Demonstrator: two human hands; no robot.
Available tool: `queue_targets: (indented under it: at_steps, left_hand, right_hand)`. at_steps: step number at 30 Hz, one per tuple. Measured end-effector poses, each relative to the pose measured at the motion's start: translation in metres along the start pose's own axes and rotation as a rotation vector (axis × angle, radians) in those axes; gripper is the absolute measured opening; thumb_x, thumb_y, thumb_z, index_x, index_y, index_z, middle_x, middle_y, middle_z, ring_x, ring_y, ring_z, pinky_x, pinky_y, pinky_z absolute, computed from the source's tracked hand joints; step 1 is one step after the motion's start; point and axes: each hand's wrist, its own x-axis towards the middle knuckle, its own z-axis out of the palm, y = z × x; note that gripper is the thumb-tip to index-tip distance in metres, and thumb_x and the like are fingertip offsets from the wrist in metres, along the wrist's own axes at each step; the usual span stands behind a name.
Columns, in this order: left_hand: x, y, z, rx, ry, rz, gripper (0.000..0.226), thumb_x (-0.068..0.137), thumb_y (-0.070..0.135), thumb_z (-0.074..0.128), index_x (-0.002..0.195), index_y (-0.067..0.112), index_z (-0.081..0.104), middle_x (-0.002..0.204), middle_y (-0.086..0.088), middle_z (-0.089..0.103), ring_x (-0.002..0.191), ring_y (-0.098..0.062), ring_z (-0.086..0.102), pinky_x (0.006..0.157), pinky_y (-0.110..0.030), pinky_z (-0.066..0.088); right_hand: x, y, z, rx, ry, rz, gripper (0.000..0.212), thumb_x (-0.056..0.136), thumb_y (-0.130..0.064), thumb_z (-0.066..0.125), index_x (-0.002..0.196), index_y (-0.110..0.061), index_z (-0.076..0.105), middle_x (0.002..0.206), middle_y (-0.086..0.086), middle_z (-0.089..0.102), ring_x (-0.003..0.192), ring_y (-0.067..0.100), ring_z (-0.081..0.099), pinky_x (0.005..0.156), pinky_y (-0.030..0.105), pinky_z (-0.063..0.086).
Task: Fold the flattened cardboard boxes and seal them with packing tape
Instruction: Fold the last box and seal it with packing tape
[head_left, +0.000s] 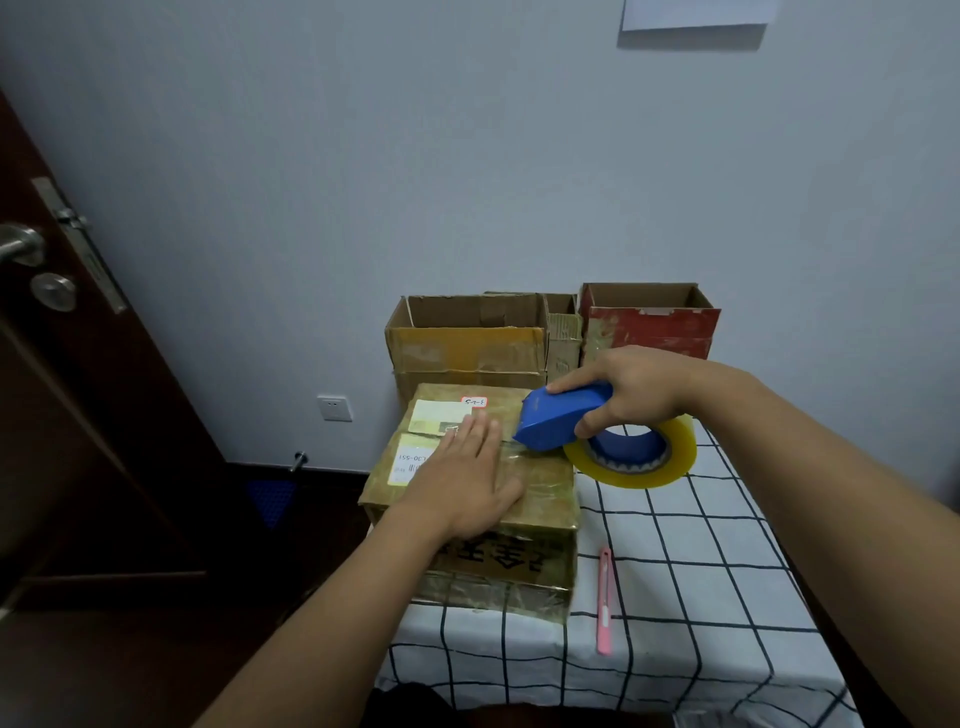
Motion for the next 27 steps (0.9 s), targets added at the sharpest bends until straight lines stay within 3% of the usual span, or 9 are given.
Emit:
queue_targets:
  at_steps: [5,12,17,23,25,27]
  left_hand:
    - [0.001,0.006,-0.002,-0.054,-0.022,-0.011,0.078,0.098,0.052,0.031,0.157,0.012,-0.003,0.164,-0.008,-0.012,0.151,-0.018,-0.011,0.118,-0.030,-0.004]
    - [-0.004,0.013,-0.006,-0.063,-0.122,-0.090,0.096,0.085,0.082,0.027,0.156,0.029,-0.010,0.163,-0.003,-0.016,0.150,-0.019,-0.012,0.119,-0.037,0.001]
    - [-0.005,0.014,-0.009,-0.054,-0.140,-0.100,0.094,0.084,0.082,0.028,0.156,0.033,-0.007,0.164,-0.001,-0.015,0.151,-0.019,-0.010,0.120,-0.040,0.004]
    - [-0.003,0.019,-0.009,-0.043,-0.167,-0.103,0.098,0.077,0.088,0.030,0.154,0.040,-0.008,0.163,-0.002,-0.017,0.151,-0.022,-0.011,0.120,-0.043,0.003]
    - [-0.002,0.021,-0.011,-0.049,-0.180,-0.103,0.093,0.077,0.088,0.033,0.152,0.048,-0.006,0.163,-0.004,-0.019,0.150,-0.026,-0.013,0.120,-0.046,0.002]
    - [0.002,0.025,-0.011,-0.022,-0.166,-0.084,0.090,0.083,0.082,0.035,0.154,0.043,-0.004,0.162,-0.005,-0.020,0.149,-0.028,-0.018,0.119,-0.045,-0.004]
  right_hand:
    - [0.006,-0.003,-0.001,-0.020,-0.038,0.001,0.058,0.087,-0.048,0.068,0.140,-0.048,0.046,0.117,-0.013,0.052,0.100,0.013,0.052,0.086,0.029,0.039]
    - [0.006,-0.005,-0.003,-0.034,-0.043,-0.013,0.058,0.086,-0.048,0.069,0.140,-0.047,0.047,0.118,-0.012,0.050,0.103,0.014,0.051,0.088,0.030,0.038]
    - [-0.021,0.029,0.010,0.100,-0.035,0.035,0.059,0.083,-0.052,0.071,0.135,-0.059,0.044,0.105,-0.023,0.049,0.092,0.005,0.051,0.083,0.026,0.036]
    - [-0.051,0.061,0.046,0.219,0.034,0.054,0.057,0.084,-0.053,0.070,0.124,-0.071,0.033,0.110,-0.013,0.053,0.096,0.009,0.053,0.087,0.027,0.041]
    - [-0.049,0.061,0.056,0.177,0.050,0.036,0.058,0.085,-0.054,0.068,0.126,-0.071,0.030,0.105,-0.009,0.050,0.093,0.010,0.050,0.082,0.025,0.038]
    - [-0.050,0.060,0.060,0.208,0.060,0.047,0.060,0.087,-0.049,0.068,0.133,-0.064,0.033,0.104,-0.013,0.048,0.094,0.009,0.050,0.081,0.021,0.037]
